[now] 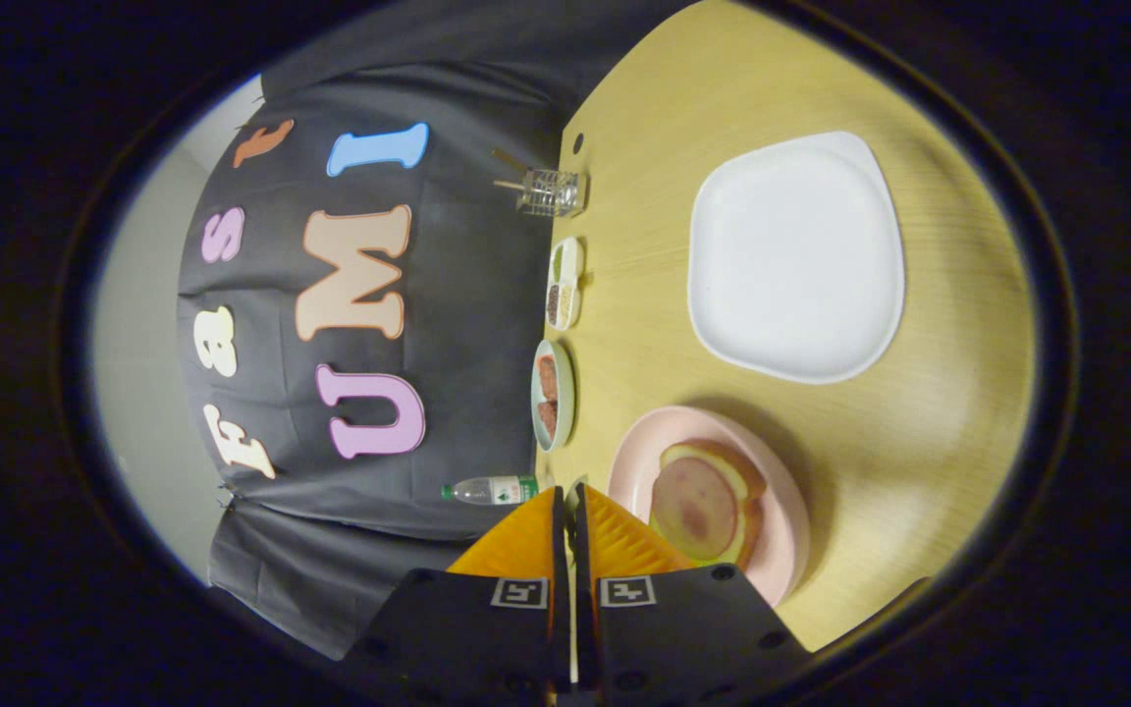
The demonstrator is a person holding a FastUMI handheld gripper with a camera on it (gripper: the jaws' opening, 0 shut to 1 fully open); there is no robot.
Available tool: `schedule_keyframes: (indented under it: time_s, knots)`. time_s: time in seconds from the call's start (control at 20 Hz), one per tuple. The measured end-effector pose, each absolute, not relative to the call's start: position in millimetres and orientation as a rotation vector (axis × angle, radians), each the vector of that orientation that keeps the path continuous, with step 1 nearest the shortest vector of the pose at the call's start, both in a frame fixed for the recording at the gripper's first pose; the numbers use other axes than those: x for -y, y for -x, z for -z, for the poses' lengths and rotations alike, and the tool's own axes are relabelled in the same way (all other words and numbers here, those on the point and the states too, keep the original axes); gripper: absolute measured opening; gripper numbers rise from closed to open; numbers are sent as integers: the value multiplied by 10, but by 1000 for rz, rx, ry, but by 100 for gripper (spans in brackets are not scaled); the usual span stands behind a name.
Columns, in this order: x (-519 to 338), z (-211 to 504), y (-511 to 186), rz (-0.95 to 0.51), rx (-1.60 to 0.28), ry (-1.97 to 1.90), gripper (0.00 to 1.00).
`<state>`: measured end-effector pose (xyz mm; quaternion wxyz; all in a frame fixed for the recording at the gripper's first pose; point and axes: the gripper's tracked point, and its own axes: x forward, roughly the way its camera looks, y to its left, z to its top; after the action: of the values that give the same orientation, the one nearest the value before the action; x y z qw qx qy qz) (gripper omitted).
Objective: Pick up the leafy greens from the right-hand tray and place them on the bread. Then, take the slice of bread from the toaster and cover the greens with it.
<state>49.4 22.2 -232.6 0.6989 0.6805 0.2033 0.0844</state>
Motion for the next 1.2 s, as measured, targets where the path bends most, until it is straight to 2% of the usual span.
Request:
schedule_keyframes:
  time_s: [0.25, 0.4, 0.6, 0.95, 1.2]
  knots:
    - [-124, 2504, -586, -126, -465, -1469, 6]
    - [-92, 2532, -552, -113, -465, -1444, 15]
    - [-69, 2525, -469, -103, -483, -1406, 46]
    - [-165, 1854, -305, -163, -379, -1405, 99]
    - [-138, 1225, -136, -191, -294, -1244, 99]
